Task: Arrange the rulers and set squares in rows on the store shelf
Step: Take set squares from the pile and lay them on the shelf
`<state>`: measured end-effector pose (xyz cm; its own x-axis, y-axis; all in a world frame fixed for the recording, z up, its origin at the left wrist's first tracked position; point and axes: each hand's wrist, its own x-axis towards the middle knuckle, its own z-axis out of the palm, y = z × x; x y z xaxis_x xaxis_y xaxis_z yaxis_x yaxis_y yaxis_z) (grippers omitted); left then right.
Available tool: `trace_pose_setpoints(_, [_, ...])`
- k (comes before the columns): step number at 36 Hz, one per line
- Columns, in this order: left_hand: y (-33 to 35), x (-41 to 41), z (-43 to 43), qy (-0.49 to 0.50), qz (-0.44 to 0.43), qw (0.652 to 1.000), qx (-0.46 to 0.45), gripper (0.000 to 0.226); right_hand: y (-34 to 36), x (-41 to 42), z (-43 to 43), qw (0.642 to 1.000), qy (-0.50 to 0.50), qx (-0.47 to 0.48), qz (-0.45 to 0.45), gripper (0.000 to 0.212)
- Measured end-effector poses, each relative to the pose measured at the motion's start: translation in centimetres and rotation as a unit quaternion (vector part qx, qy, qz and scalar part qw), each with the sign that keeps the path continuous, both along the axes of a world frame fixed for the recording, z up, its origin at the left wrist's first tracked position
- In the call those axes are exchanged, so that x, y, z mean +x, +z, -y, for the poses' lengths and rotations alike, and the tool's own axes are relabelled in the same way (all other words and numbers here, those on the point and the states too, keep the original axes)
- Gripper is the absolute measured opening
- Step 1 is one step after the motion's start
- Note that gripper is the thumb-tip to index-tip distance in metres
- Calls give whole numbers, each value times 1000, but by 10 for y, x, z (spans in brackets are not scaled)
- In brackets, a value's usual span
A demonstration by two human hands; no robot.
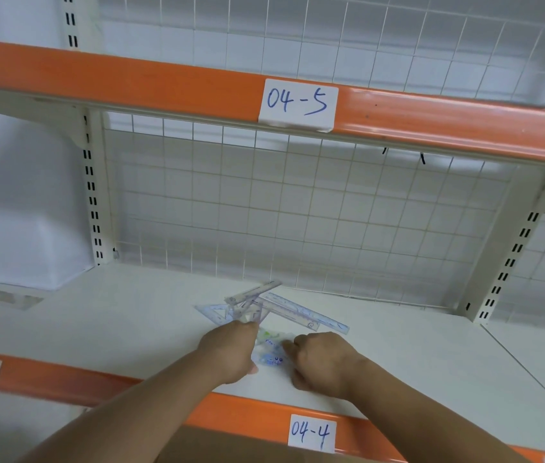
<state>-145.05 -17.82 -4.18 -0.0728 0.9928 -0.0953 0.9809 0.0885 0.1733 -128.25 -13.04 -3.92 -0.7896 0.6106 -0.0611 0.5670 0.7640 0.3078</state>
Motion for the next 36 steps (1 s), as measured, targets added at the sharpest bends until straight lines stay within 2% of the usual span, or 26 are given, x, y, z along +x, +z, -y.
trace_pose_setpoints(3, [1,1,2,4,-36,999,28,24,-1,2,-1,1000,0,1,-17,41])
trace_pose_setpoints(6, [5,-2,4,23,-48,998,21,28,3,6,-4,997,-20,-37,-68,45])
trace_pose_setpoints(8, [7,-6,5,28,-55,998,15,32,10,13,-11,984,-75,-70,-148,47])
trace_pose_setpoints(10, [9,-10,6,36,-54,998,12,24,17,21,-19,956,-153,-61,-243,37])
trace_pose_setpoints(11, [11,-13,7,41,-48,998,11,22,18,25,-23,949,-187,-47,-251,32])
trace_pose_setpoints(14, [12,-21,7,67,-38,997,9,35,15,31,-26,947,-254,-86,-178,29])
trace_pose_setpoints(16, [11,-25,7,86,-36,996,16,40,11,29,-24,939,-273,-141,-155,37])
trace_pose_setpoints(18, [9,-29,6,104,-38,994,22,39,6,25,-22,933,-285,-169,-142,47])
trace_pose_setpoints(20, [10,-32,7,111,-38,993,24,26,1,21,-21,930,-291,-181,-133,48])
trace_pose_setpoints(21, [12,-33,8,111,-42,993,25,15,-1,20,-21,929,-292,-183,-136,46])
trace_pose_setpoints(25, [13,-39,11,124,-52,990,29,30,-5,18,-20,918,-302,-204,-153,42])
trace_pose_setpoints(31, [13,-43,14,132,-60,989,22,29,2,14,-19,902,-322,-242,-155,43])
trace_pose_setpoints(34, [13,-43,14,132,-59,989,18,30,1,9,-19,898,-321,-239,-183,32])
trace_pose_setpoints(36, [12,-42,14,132,-60,989,18,31,-3,5,-19,890,-329,-239,-204,32])
